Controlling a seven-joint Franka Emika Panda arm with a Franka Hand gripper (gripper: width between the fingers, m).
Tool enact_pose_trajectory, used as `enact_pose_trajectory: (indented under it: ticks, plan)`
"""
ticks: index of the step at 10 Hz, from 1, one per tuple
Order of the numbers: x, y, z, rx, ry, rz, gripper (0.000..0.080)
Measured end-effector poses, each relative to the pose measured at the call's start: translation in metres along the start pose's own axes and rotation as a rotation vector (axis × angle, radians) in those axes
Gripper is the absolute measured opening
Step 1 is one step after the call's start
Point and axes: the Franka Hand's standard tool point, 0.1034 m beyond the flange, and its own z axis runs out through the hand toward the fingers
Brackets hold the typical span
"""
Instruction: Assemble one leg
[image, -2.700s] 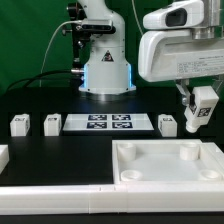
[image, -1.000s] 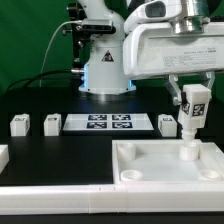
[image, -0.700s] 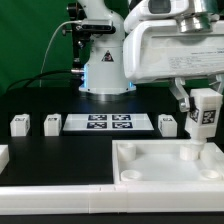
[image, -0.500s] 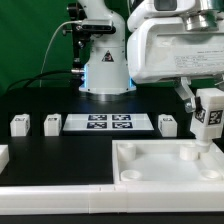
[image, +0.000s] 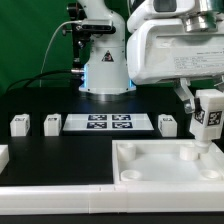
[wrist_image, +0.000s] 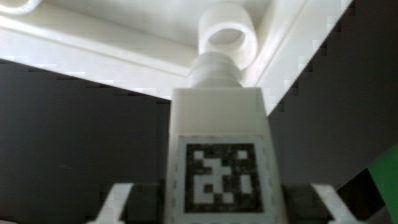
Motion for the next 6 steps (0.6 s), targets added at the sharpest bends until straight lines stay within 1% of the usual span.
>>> enact_pose_trajectory:
  ticks: [2, 4, 5, 6]
  plan:
    - [0.007, 0.001, 0.005, 0.001, 0.006, 0.001, 0.0292]
    - [0.013, 0.001, 0.007, 0.002, 0.009, 0.001, 0.0292]
    - [0.015, 0.002, 0.009, 0.002, 0.011, 0.002, 0.0292]
    - [0.012, 0.001, 0.013, 0.005, 0.005, 0.002, 0.0292]
